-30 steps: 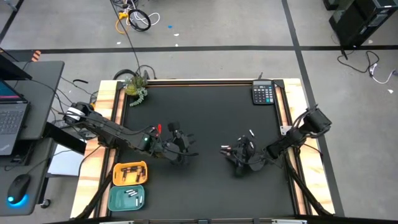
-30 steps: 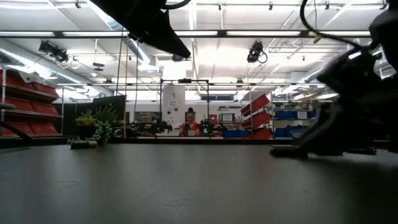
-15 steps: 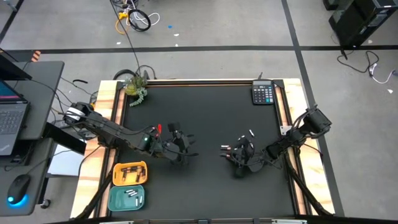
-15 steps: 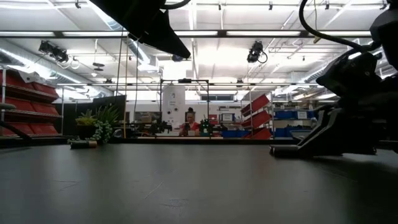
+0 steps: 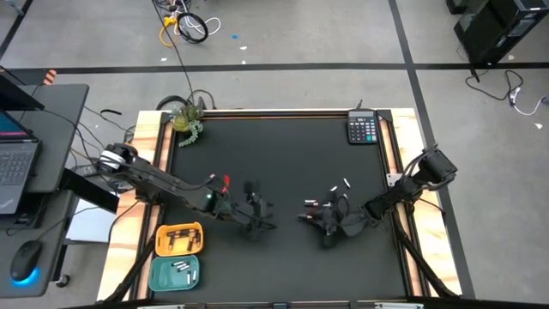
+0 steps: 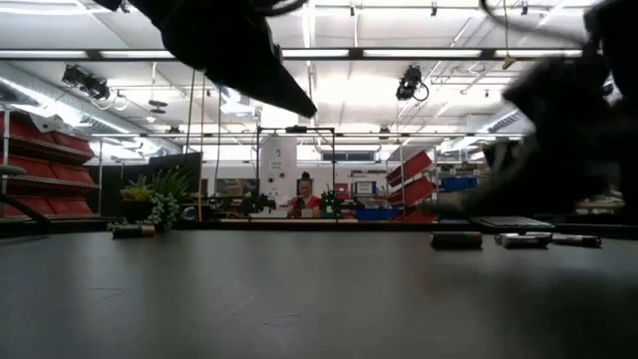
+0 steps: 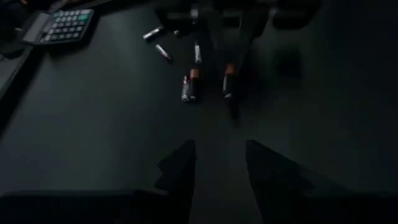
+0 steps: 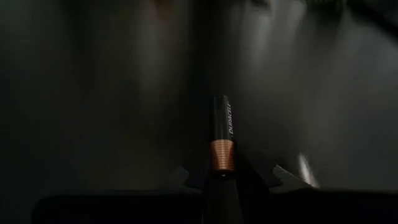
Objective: Sort batteries
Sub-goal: Put the bottom black battery into the yellow bin
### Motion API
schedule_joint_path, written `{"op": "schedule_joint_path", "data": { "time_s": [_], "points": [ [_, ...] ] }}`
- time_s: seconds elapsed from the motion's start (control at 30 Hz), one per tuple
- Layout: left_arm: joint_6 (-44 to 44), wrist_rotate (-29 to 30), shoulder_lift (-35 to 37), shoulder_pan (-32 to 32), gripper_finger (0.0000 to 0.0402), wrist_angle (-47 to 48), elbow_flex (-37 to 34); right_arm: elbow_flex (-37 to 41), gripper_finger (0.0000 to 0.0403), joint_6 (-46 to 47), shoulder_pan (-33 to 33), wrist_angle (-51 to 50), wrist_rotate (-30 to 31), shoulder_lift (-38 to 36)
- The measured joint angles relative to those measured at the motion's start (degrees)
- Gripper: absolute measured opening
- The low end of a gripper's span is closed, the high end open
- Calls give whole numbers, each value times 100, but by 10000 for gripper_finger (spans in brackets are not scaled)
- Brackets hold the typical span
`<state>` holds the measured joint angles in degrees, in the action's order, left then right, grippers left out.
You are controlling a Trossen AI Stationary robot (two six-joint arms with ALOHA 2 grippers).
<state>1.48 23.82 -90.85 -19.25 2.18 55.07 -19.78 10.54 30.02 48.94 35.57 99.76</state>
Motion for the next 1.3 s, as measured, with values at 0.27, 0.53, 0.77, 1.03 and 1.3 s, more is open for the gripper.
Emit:
{"op": "schedule_joint_path", "data": {
  "time_s": [0.27,0.53,0.77,1.03,1.3],
  "points": [
    [-397,10,-804,0,205,-1138,-2,-422,56,-768,-136,128,77,-223],
    [-577,43,-1285,13,196,-2197,0,-932,56,-1368,-144,101,-129,-225],
    [-587,4,-1322,13,177,-2646,0,-1044,56,-1389,-206,51,-219,-227],
    [-582,-24,-1322,11,62,-2718,0,-1044,56,-1355,-209,156,-248,-229],
    [-473,1,-1278,-11,53,-2408,2,-1048,158,-634,-242,253,-218,-245]
  ]
}}
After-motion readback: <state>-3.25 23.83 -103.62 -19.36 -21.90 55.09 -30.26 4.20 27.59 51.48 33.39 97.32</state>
